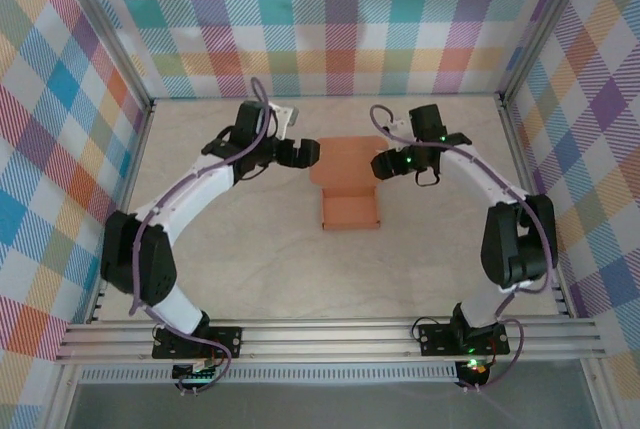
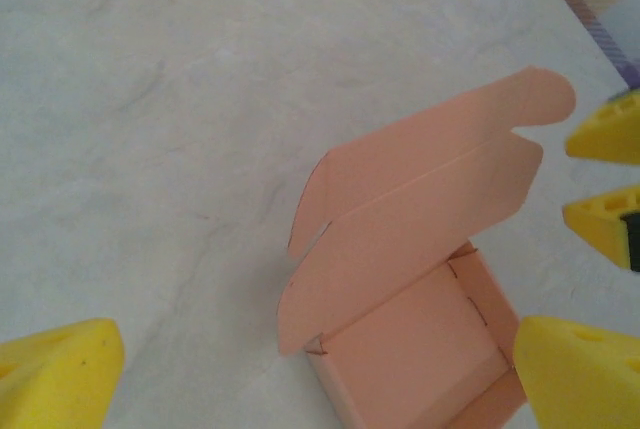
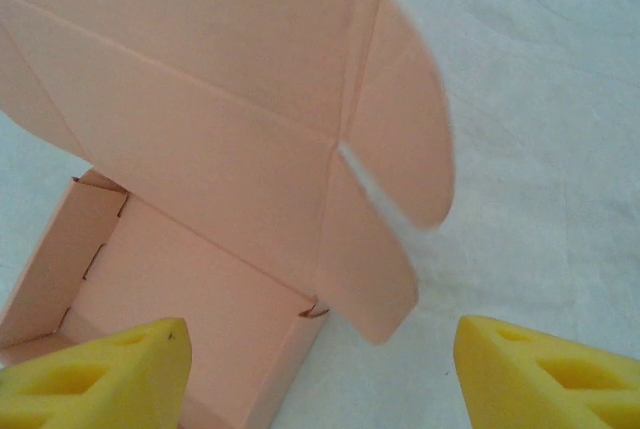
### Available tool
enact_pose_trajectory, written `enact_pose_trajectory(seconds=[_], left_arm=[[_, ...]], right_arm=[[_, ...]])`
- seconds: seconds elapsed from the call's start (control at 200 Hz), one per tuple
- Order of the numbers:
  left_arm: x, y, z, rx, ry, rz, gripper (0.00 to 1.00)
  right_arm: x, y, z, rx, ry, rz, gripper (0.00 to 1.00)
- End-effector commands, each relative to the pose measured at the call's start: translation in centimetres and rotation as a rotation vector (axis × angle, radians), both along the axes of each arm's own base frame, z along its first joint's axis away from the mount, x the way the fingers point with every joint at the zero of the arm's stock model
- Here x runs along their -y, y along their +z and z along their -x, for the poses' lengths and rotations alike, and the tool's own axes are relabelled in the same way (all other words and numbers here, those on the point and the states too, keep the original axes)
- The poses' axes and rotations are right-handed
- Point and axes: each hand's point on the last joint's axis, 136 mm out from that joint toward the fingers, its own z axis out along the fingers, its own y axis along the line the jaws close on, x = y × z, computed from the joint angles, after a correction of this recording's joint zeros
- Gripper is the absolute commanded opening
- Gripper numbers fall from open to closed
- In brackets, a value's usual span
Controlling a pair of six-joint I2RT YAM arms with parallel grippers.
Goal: Fold the paper box
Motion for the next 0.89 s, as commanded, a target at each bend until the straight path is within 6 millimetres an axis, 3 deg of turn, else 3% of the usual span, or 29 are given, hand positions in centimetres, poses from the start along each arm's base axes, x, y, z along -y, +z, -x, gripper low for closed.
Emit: enact_pose_trajectory(seconds=[0.0, 0.25, 0.385, 0.525, 0.7, 0.815, 0.89], left_arm=[[0.7, -0.9, 0.3, -0.068, -0.197, -0.048, 1.0], [1.8, -3.4, -1.0, -0.125, -0.322, -0.083, 0.95], [2.8, -4.2, -0.7, -0.185, -0.385, -0.055, 0.86], [2.6, -5.1, -0.7, -0.195, -0.397, -0.08, 0.78], [2.5, -6.5, -1.3, -0.222, -0.387, -0.101, 0.65], [2.8, -6.6, -1.2, -0.24, -0.396, -0.08, 0.53], [3.1, -6.3, -1.0, -0.243, -0.405, -0.068, 0.51]], right_arm=[[-0.9, 2.2, 0.1, 0.018, 0.144, -0.049, 0.7], [-1.7, 2.2, 0.3, 0.019, 0.271, -0.078, 0.7], [-2.6, 2.7, -0.1, -0.015, 0.326, -0.109, 0.67], [-2.2, 1.6, -1.0, -0.042, 0.324, -0.061, 0.58], [-1.9, 0.3, -2.1, -0.091, 0.337, -0.024, 0.55], [-2.7, 0.3, -1.3, -0.131, 0.401, -0.066, 0.5], [-3.2, 0.6, 0.1, -0.154, 0.461, -0.106, 0.49]])
